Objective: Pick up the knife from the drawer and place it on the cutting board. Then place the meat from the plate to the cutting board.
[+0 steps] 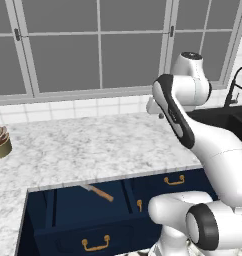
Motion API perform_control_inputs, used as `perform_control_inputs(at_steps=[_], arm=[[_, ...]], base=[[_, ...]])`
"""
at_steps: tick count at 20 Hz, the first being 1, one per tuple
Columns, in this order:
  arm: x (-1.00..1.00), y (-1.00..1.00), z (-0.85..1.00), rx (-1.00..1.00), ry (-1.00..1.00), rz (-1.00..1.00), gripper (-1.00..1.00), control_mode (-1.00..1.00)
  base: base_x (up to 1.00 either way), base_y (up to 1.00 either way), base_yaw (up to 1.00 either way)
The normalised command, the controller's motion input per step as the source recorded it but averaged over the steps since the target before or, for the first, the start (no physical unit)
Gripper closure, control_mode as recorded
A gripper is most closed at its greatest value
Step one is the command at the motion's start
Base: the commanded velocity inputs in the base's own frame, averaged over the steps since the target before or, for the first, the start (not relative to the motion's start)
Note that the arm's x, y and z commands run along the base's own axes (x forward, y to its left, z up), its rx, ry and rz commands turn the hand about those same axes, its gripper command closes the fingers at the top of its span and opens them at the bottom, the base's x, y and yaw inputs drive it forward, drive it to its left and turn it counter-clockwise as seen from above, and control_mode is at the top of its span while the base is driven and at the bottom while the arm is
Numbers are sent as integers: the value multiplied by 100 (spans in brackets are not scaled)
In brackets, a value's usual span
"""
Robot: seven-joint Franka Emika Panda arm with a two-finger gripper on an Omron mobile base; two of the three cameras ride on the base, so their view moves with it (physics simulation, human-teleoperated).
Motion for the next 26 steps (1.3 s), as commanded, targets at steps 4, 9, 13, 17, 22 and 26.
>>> perform_control_inputs(at_steps=[4, 9, 13, 17, 22, 26], arm=[[-26, -10, -13, -4, 2, 1, -100, -100], [0, -71, -16, 2, 12, 0, -100, -100], [6, -100, -17, 4, 17, 20, -100, -100], [-15, -44, -4, 0, 6, 37, -100, -100], [-50, 100, 0, -6, -17, 0, -100, -100], [-99, 100, 0, -5, -21, 0, -100, -100]], base=[[0, 0, 0], [0, 0, 0], [0, 0, 0], [0, 0, 0], [0, 0, 0], [0, 0, 0]])
